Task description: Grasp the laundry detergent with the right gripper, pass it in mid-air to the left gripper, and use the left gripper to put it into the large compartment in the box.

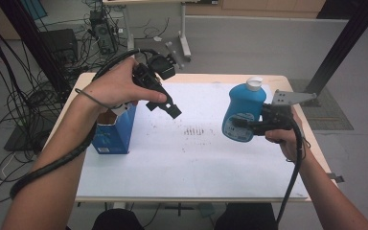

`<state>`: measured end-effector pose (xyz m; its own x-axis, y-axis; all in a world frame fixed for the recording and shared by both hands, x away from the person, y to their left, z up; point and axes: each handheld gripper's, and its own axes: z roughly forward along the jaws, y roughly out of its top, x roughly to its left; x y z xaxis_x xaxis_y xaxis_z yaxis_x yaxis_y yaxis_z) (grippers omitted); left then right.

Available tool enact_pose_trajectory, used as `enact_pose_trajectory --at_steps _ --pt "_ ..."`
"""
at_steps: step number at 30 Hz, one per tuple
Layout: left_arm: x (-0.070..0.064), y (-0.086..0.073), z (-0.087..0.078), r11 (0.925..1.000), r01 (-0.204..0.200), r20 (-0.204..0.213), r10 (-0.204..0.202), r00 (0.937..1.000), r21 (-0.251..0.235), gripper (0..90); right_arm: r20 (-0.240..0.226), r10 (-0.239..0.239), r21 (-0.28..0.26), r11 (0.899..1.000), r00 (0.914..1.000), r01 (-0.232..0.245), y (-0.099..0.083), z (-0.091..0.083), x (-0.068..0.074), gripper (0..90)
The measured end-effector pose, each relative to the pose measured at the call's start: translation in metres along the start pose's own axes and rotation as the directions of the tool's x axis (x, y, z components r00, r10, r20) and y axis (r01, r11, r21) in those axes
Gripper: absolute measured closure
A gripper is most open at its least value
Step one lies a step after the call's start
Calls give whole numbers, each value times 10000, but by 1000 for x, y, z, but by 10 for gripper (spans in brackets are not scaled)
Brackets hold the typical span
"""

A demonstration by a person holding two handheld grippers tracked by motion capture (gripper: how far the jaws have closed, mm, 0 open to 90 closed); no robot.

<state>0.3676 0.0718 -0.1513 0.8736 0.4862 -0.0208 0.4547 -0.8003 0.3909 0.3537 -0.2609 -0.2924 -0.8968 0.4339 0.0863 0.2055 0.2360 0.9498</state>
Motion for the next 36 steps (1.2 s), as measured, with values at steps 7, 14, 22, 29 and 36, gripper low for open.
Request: enact_pose_trajectory --at_steps 7,14,22,29,36 --pt "0 1 -6 9966 -819 172 817 9965 97 107 -726 -147 -1 9999 9973 147 5 6 1 444" --pt "-1 7 -8 9822 -1870 555 1856 9811 203 108 -1329 -432 70 9990 9902 445 8 8 4 444" --pt "-4 17 -10 9713 -2368 969 2336 9675 226 108 -2028 -741 166 9967 9764 791 14 12 12 444" --pt "-14 25 -14 9558 -2931 1121 2891 9507 210 108 -2419 -973 194 9943 9654 1051 20 19 17 444" --pt "-21 31 -12 9498 -3121 1126 3077 9448 228 108 -2906 -1209 276 9905 9492 1346 26 29 26 444"
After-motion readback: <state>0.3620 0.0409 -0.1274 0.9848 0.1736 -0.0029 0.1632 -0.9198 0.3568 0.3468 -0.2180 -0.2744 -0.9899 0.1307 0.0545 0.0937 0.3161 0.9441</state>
